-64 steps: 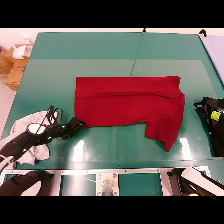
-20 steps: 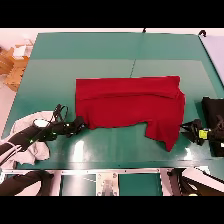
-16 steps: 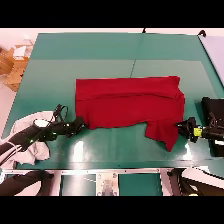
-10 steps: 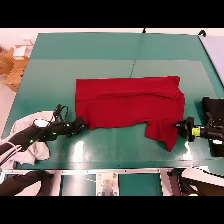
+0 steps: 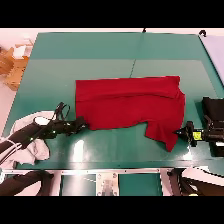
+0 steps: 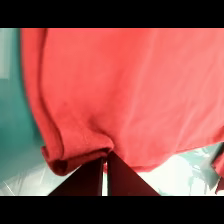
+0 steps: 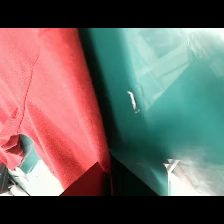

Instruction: Fold the shirts.

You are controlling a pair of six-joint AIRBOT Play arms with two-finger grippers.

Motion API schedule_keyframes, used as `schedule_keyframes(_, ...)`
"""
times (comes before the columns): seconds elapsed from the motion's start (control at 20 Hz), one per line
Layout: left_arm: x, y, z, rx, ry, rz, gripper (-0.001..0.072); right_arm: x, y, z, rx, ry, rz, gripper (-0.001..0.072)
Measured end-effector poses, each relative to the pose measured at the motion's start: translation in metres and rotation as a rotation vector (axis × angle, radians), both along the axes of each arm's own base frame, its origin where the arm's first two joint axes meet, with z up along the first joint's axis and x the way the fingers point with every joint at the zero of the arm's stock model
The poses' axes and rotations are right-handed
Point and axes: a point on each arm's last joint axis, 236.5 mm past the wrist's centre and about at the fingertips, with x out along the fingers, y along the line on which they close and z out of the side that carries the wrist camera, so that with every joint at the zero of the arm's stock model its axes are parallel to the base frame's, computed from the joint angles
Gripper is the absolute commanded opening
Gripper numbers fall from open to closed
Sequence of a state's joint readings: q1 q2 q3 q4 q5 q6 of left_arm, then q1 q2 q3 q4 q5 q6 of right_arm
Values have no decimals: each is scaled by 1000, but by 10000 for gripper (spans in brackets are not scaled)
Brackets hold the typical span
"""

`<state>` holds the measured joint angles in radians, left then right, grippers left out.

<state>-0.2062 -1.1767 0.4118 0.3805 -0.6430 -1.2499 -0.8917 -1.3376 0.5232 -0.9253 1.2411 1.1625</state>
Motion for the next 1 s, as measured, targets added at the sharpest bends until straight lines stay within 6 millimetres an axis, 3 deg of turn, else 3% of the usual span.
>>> schedule_keyframes(0.2,-3,13,9,-18,27,-3,17,7,-21,14,-112,-29,-12,15)
schedule_keyframes(0.4,-9,50,40,6,13,22,17,13,-41,48,-225,-46,-71,15)
schedule_keyframes(0.65,-29,75,66,74,34,-29,17,10,-31,85,-339,-51,-32,14)
schedule_keyframes(0.8,-18,81,89,90,-1,-27,17,20,-33,110,-402,-92,-22,15)
schedule_keyframes(1.0,13,90,121,113,-59,-6,17,63,-28,145,-408,-205,0,15)
